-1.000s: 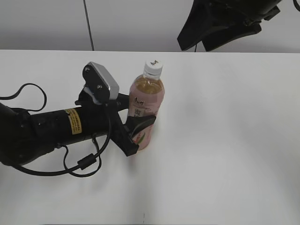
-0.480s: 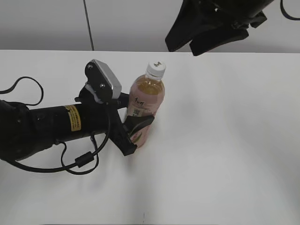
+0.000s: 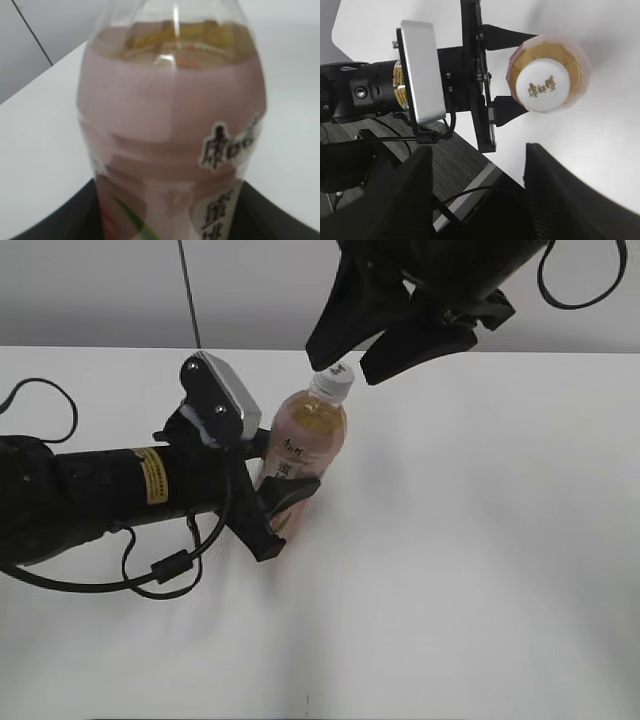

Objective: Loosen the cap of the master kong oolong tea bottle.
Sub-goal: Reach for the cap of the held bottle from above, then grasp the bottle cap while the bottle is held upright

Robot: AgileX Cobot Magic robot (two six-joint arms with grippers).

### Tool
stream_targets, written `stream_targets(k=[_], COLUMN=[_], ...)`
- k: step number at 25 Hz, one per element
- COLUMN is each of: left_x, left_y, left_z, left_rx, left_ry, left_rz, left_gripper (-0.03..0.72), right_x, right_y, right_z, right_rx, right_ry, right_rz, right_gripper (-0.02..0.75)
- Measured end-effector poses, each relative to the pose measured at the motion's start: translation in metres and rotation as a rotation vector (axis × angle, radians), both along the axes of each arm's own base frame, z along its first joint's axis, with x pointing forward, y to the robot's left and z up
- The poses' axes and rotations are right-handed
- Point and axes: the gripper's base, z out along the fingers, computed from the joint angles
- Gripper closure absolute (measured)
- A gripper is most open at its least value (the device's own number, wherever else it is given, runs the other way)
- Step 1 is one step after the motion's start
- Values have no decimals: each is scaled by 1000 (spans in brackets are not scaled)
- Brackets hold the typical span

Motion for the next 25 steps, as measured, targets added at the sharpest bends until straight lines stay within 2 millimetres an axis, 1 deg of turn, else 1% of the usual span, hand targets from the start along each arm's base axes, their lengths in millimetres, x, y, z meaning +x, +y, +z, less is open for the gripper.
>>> stream_targets(k=[4, 8, 11, 15, 20, 23, 25], left_x=[4, 5, 5, 6, 6, 6, 6], left_y=[0, 0, 0, 0, 0, 0, 0], left_z=[1, 1, 1, 1, 1, 1, 1], left_rx=[41, 53, 52, 52, 53, 56, 55], left_ry=[6, 9, 9, 7, 7, 9, 8], left_rz=[16, 19, 19, 19, 18, 19, 19], left_gripper=[304, 304, 304, 304, 304, 304, 304], right_x=[9, 22, 32, 43, 48, 50, 50], right_y=[4, 4, 6, 10, 12, 13, 13], right_z=[-3, -2, -5, -18, -33, -36, -32], right_rx=[-1, -55, -88, -119, -153, -153, -147], right_ry=[22, -3, -5, 32, 77, 83, 73], right_rz=[-36, -92, -111, -122, -124, -124, -124], right_gripper=[299, 321, 328, 330, 330, 330, 330])
